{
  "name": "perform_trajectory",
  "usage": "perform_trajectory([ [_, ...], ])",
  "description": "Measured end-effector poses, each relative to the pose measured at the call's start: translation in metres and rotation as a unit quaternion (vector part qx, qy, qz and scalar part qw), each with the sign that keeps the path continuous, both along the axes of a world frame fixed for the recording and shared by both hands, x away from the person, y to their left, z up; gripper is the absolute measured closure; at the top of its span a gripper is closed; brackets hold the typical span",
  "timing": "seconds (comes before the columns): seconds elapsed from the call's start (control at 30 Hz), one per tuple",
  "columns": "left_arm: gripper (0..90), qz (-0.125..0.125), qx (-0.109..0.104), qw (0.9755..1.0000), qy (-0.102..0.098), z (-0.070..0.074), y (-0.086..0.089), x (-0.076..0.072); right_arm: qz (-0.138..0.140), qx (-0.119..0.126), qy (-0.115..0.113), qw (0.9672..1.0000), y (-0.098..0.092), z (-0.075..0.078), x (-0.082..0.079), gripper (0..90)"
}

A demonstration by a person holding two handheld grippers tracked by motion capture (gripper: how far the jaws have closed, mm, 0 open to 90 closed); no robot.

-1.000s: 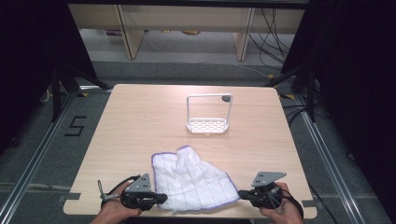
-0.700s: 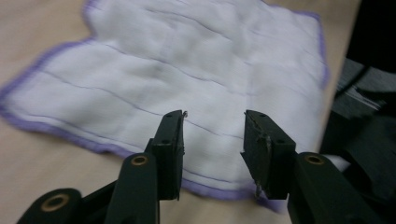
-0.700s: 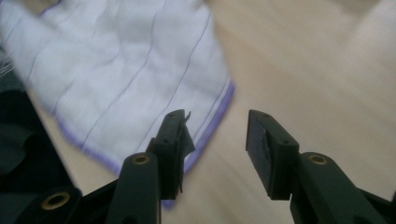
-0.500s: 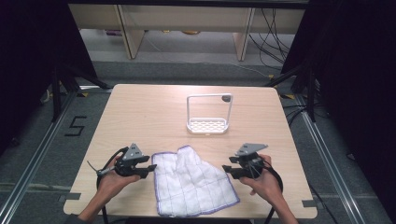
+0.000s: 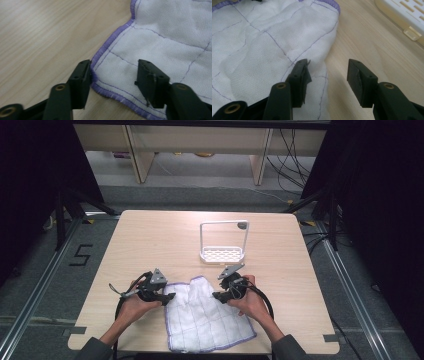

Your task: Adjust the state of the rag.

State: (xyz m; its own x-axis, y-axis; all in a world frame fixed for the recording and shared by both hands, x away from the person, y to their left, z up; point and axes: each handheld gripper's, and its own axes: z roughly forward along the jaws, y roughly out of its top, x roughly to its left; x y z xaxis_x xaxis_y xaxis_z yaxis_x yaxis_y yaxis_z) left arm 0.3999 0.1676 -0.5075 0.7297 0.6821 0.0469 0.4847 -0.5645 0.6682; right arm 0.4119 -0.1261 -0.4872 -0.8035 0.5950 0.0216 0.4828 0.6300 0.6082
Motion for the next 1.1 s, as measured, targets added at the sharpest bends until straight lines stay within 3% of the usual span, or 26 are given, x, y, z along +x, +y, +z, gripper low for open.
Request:
perform_trajectory([
  [0.03,52.3,-0.005,0.002,1.0000,-0.005,0.000,0.001,0.001,-0.004,-0.004,0.013,0.9999,0.001,0.000,0.000,51.5],
  [0.1,63.4,-0.017,0.004,0.9998,-0.007,0.000,0.002,0.002,0.006,-0.004,0.001,1.0000,0.000,-0.001,0.002,51.4],
  [0.13,70.4,-0.020,0.005,0.9997,-0.011,0.000,0.002,0.002,-0.002,-0.001,-0.004,1.0000,0.002,-0.004,0.001,51.1],
  [0.2,79.6,-0.023,0.014,0.9994,-0.021,0.000,0.001,0.001,0.003,-0.009,0.006,0.9999,0.002,-0.004,0.001,51.2],
  [0.33,85.3,-0.033,0.019,0.9988,-0.030,0.000,0.001,0.000,0.006,-0.015,0.006,0.9999,0.004,-0.007,0.001,55.3],
  [0.43,85.8,-0.034,0.017,0.9985,-0.040,0.004,0.001,-0.002,0.020,0.000,0.010,0.9998,0.005,-0.009,0.000,72.9],
  [0.47,86.1,-0.038,0.016,0.9982,-0.042,0.006,0.000,-0.002,0.032,-0.004,0.021,0.9993,0.005,-0.008,-0.001,77.2],
  [0.5,86.2,-0.039,0.013,0.9982,-0.044,0.008,-0.001,-0.003,0.032,-0.005,0.015,0.9994,0.005,-0.008,-0.001,82.0],
  [0.57,86.4,-0.046,0.014,0.9973,-0.056,0.015,-0.003,-0.006,0.035,-0.010,0.019,0.9992,0.004,-0.006,-0.002,85.7],
  [0.67,86.4,-0.050,-0.001,0.9960,-0.073,0.025,-0.007,-0.008,0.030,-0.003,-0.012,0.9995,-0.003,0.005,-0.004,86.9],
  [0.73,86.4,-0.050,-0.013,0.9940,-0.096,0.033,-0.014,-0.008,0.017,-0.005,-0.038,0.9991,-0.013,0.024,-0.008,87.0],
  [0.77,86.4,-0.052,-0.015,0.9933,-0.102,0.036,-0.018,-0.008,0.012,-0.018,-0.076,0.9968,-0.020,0.037,-0.012,86.9],
  [0.83,86.4,-0.061,-0.022,0.9931,-0.097,0.040,-0.030,-0.005,0.011,-0.043,-0.122,0.9915,-0.026,0.055,-0.017,86.9],
  [0.9,86.3,-0.067,-0.015,0.9930,-0.096,0.039,-0.038,-0.001,0.005,-0.056,-0.142,0.9883,-0.025,0.059,-0.022,86.3],
  [0.93,86.3,-0.067,-0.010,0.9933,-0.093,0.034,-0.042,0.002,0.010,-0.060,-0.132,0.9894,-0.024,0.057,-0.022,85.3],
  [0.97,86.3,-0.069,0.003,0.9938,-0.088,0.030,-0.043,0.004,0.013,-0.056,-0.107,0.9926,-0.021,0.048,-0.023,83.6],
  [1.0,86.2,-0.069,0.000,0.9945,-0.079,0.024,-0.044,0.005,0.009,-0.060,-0.096,0.9935,-0.019,0.038,-0.023,82.3],
  [1.1,86.2,-0.067,0.010,0.9958,-0.062,0.014,-0.042,0.006,0.035,-0.068,-0.046,0.9960,-0.018,0.013,-0.020,80.4],
])
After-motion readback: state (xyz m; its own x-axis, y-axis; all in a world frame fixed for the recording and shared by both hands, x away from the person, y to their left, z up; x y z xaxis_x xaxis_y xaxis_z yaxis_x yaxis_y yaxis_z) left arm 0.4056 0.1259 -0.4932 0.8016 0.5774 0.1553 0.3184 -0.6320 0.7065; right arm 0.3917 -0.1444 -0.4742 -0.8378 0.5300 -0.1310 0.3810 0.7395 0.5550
